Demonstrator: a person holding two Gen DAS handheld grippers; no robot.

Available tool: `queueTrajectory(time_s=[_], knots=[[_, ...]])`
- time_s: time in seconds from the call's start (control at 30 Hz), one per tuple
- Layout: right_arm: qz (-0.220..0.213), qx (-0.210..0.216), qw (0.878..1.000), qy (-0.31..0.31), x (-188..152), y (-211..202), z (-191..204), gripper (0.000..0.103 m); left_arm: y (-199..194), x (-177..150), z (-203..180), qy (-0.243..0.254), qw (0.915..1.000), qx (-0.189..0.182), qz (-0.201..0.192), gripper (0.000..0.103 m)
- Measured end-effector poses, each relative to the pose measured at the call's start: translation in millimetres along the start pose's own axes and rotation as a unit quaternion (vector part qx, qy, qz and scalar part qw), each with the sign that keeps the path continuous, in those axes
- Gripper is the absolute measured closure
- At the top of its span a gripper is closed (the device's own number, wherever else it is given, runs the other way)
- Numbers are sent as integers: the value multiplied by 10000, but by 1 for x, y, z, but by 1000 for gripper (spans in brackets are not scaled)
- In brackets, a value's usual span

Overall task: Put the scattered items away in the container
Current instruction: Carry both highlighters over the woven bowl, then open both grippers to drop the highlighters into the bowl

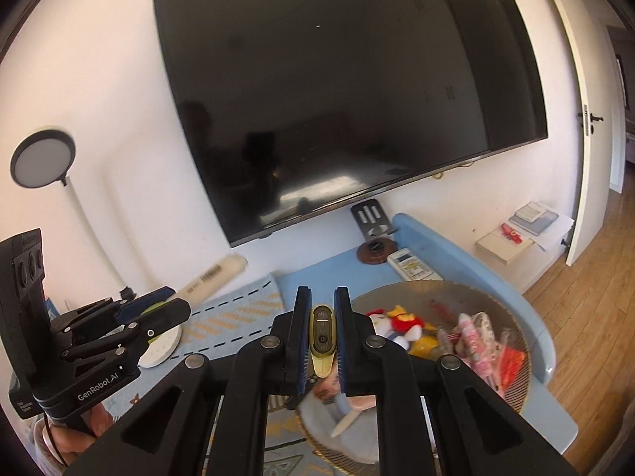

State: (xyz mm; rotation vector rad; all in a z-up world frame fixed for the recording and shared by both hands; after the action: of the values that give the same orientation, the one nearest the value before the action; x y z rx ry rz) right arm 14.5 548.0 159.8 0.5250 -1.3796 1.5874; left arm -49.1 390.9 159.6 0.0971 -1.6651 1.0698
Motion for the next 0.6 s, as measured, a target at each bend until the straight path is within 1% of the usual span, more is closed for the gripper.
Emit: queueTrajectory(time_s=[0.1,0.2,0.27,0.37,0.47,0.53,0.6], knots=[[13,-223,9993,295,4,5,-35,91,30,14,-26,129,9992,-356,96,82],[164,-324,9975,607,1,18,-65,91,64,22,-47,246,9979,-549,249,82],[322,-357,9959,765,-5,30,-80,91,87,24,-54,227,9967,-676,398,82],[561,-243,9930,1008,-16,48,-96,91,114,17,-53,99,9939,-848,703,82],[689,-114,9905,1182,-24,60,-106,91,126,4,-54,141,9929,-829,840,82],[719,3,9900,1214,-26,66,-110,91,127,-4,-56,188,9921,-848,904,82],[745,20,9900,1198,-25,74,-111,91,126,-10,-56,198,9914,-891,933,82]])
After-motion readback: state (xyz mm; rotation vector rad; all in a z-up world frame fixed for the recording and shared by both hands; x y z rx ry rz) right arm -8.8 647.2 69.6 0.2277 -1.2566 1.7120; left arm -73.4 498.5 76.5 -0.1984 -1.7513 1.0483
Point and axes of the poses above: each gripper's, at about its wrist camera, not at the fingertips, and y roughly the way its jaws point, z to its left, x to its top, the point moved 5 cm from there along y, roughly the way its jaws point, and after that the axes turned 5 degrees about z, right-handed, at the moved point
